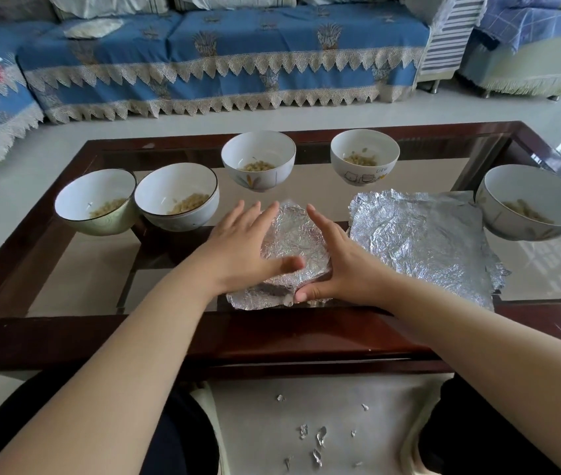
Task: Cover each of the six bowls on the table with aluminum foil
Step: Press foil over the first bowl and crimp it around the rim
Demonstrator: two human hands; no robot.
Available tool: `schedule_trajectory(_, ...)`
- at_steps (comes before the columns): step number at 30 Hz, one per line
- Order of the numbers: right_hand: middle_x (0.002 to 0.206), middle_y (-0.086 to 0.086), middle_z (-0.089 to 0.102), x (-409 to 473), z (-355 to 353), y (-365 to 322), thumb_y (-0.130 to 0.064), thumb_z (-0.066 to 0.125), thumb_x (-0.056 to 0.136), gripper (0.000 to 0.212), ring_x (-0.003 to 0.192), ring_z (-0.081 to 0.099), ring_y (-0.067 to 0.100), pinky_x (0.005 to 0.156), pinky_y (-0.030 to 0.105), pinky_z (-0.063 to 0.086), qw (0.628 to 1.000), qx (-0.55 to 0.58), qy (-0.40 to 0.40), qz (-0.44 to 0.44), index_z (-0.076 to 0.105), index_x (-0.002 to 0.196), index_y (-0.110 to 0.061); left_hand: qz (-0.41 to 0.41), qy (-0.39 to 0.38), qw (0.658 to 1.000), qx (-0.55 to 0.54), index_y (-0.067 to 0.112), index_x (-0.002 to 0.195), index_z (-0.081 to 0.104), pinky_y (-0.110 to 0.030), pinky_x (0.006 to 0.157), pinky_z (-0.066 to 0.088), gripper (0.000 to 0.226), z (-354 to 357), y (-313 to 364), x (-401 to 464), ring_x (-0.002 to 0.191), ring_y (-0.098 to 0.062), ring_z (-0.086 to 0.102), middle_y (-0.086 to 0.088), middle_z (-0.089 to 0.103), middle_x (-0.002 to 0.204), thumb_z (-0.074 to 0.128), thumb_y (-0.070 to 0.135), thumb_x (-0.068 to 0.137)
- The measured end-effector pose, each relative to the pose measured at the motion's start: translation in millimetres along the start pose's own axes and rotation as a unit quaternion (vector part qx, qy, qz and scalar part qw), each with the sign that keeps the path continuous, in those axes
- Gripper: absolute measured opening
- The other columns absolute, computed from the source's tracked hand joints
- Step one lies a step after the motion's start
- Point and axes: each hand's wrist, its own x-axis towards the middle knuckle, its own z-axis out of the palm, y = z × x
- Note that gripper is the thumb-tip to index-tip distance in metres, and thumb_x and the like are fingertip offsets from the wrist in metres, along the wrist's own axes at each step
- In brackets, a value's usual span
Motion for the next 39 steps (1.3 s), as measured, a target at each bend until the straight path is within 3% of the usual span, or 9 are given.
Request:
schedule_trajectory(6, 0.162, -0.004, 0.005, 4, -15, -2, -0.073, 0.064, 0.058, 0.127, 0.144, 0.009, 0.003, 0.116, 0.027, 0.014, 0.999, 0.045, -0.013, 0.02, -0.006, 0.154, -0.03, 0.012, 0.021, 0.998, 0.05, 0.038, 0.158, -0.002, -0.048, 0.121, -0.006, 0.105, 9, 31, 6, 0.151, -0.026, -0.018, 0.003, -0.016, 0.166, 0.015, 0.089, 0.067)
schedule_trajectory(12, 0.159, -0.005, 0.015, 0, -11, 2, -0.08, 0.059, 0.062, 0.115, 0.139, 0.031, 0.015, 0.111, 0.036, 0.033, 0.988, 0.125, -0.028, 0.086, 0.005, 0.153, -0.036, -0.001, 0.02, 0.996, 0.083, 0.038, 0.158, -0.002, -0.046, 0.121, -0.004, 0.097, 12, 23, 6, 0.152, -0.025, -0.017, 0.001, -0.015, 0.166, 0.01, 0.083, 0.073)
schedule_trajectory(15, 0.151, -0.009, 0.026, -3, -14, -3, -0.068, 0.048, 0.075, 0.093, 0.132, 0.036, 0.011, 0.102, 0.029, 0.035, 0.97, 0.209, -0.02, 0.124, 0.016, 0.153, -0.029, 0.002, 0.016, 0.995, 0.095, 0.043, 0.157, -0.005, -0.048, 0.121, -0.006, 0.095, 14, 23, 6, 0.151, -0.028, -0.02, 0.0, -0.019, 0.165, 0.01, 0.086, 0.073)
schedule_trajectory(18, 0.136, -0.003, 0.048, 1, -14, -6, -0.064, 0.034, 0.087, 0.07, 0.123, 0.047, 0.011, 0.101, 0.034, 0.042, 0.942, 0.276, 0.053, 0.183, 0.039, 0.143, -0.023, 0.012, 0.012, 0.995, 0.103, 0.052, 0.153, -0.006, -0.052, 0.122, -0.006, 0.097, 15, 23, 8, 0.15, -0.031, -0.021, 0.005, -0.025, 0.163, 0.009, 0.092, 0.067)
schedule_trajectory(21, 0.11, -0.005, 0.063, 8, -11, -6, -0.044, 0.05, 0.096, 0.046, 0.101, 0.059, 0.009, 0.091, 0.031, 0.049, 0.934, 0.272, 0.096, 0.211, 0.049, 0.133, -0.017, 0.015, 0.01, 0.995, 0.1, 0.057, 0.151, -0.006, -0.054, 0.122, -0.006, 0.094, 16, 22, 9, 0.149, -0.032, -0.023, 0.008, -0.027, 0.162, 0.009, 0.094, 0.066)
schedule_trajectory(26, 0.09, 0.001, 0.068, 14, -15, -5, -0.021, 0.063, 0.092, 0.021, 0.065, 0.057, 0.011, 0.057, 0.024, 0.045, 0.831, 0.491, 0.064, 0.256, 0.064, 0.111, -0.013, 0.007, 0.005, 0.995, 0.104, 0.056, 0.151, -0.007, -0.052, 0.122, -0.008, 0.093, 17, 24, 10, 0.149, -0.03, -0.026, 0.005, -0.024, 0.163, 0.008, 0.092, 0.066)
schedule_trajectory(29, 0.091, 0.006, 0.07, 15, -20, -2, -0.018, 0.061, 0.09, 0.016, 0.079, 0.065, 0.021, 0.067, 0.032, 0.057, 0.755, 0.595, 0.022, 0.275, 0.07, 0.103, -0.017, 0.007, 0.008, 0.994, 0.105, 0.055, 0.152, -0.006, -0.051, 0.121, -0.009, 0.094, 17, 23, 9, 0.149, -0.031, -0.025, 0.004, -0.024, 0.163, 0.007, 0.092, 0.066)
schedule_trajectory(34, 0.089, 0.006, 0.07, 17, -18, -5, -0.018, 0.051, 0.098, 0.019, 0.067, 0.069, 0.016, 0.055, 0.027, 0.057, 0.736, 0.613, 0.031, 0.285, 0.068, 0.105, -0.012, 0.008, 0.007, 0.994, 0.11, 0.055, 0.152, -0.006, -0.051, 0.121, -0.009, 0.093, 17, 23, 9, 0.15, -0.03, -0.023, 0.004, -0.022, 0.164, 0.008, 0.092, 0.068)
schedule_trajectory(39, 0.074, 0.009, 0.067, 16, -14, -10, -0.015, 0.058, 0.096, 0.016, 0.048, 0.065, 0.014, 0.043, 0.021, 0.05, 0.746, 0.581, 0.108, 0.307, 0.067, 0.092, -0.002, 0.009, 0.009, 0.993, 0.114, 0.055, 0.152, -0.006, -0.051, 0.121, -0.008, 0.091, 18, 22, 10, 0.15, -0.03, -0.022, 0.004, -0.022, 0.164, 0.008, 0.091, 0.069)
